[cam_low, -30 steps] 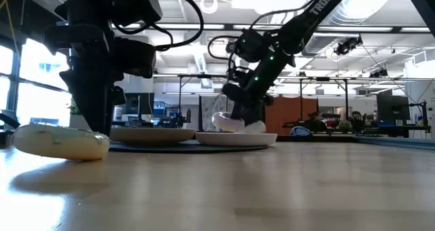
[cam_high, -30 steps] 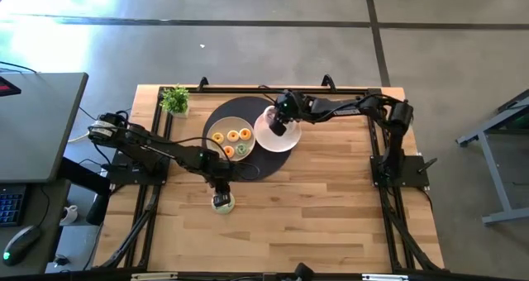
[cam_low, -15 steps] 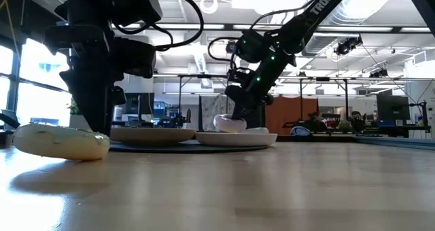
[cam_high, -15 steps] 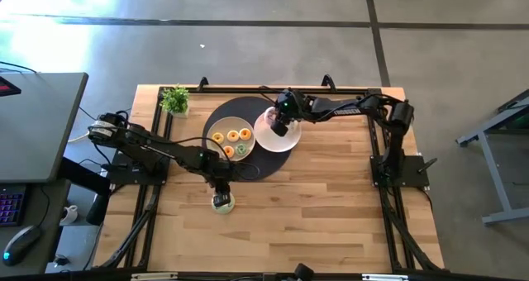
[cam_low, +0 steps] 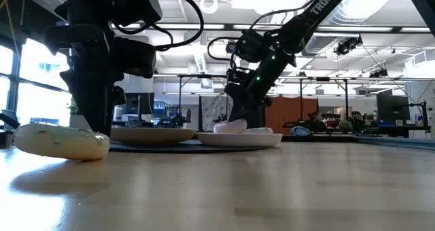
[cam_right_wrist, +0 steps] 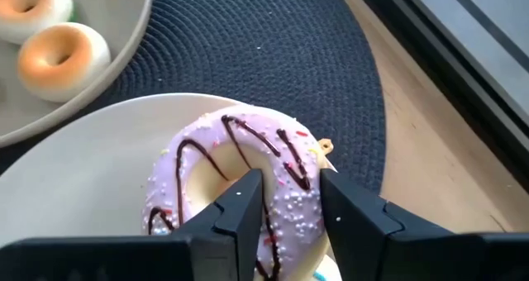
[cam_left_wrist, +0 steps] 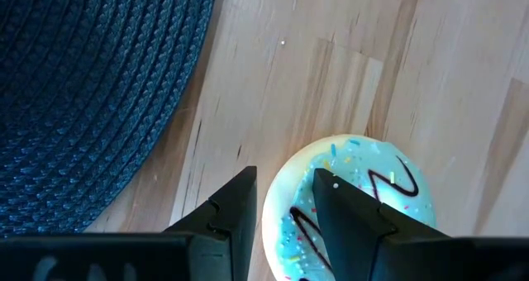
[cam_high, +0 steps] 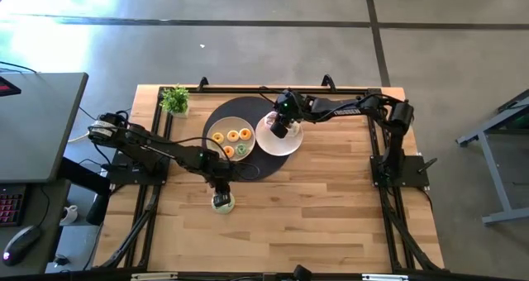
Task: Pick & Place donuts
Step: Put the large purple donut on the white plate, then put the large light green donut on the white plate
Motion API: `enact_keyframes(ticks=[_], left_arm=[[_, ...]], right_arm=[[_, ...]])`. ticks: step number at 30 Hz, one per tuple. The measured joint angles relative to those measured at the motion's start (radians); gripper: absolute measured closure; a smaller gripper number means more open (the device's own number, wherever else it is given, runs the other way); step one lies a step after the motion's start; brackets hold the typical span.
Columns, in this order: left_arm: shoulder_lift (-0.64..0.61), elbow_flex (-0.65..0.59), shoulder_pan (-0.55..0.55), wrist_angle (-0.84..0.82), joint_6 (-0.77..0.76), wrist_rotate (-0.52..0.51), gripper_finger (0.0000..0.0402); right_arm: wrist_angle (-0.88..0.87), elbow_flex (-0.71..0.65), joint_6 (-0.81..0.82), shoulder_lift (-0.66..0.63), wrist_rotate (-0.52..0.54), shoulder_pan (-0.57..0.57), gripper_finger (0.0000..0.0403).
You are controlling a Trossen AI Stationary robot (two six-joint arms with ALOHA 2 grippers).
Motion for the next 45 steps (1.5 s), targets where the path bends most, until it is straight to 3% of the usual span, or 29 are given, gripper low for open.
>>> enact_keyframes(ticks=[16,23,35,45], left_arm=[[0.000,0.000,0.000,0.000,-0.001,0.000,0.0282],[0.000,0.000,0.000,0.005,-0.001,0.000,0.0282],[0.000,0.000,0.000,0.006,-0.001,0.000,0.0282],[0.000,0.000,0.000,0.002,0.001,0.010,0.0282]], right_arm=[[-0.067,0.000,0.022,-0.090,-0.051,0.000,0.0285],[-0.116,0.000,-0.006,-0.073,-0.049,0.028,0.0284],[-0.045,-0.002,-0.085,-0.070,-0.045,0.057,0.0214],[-0.043,-0.002,-0.078,-0.150,-0.043,0.076,0.0214]])
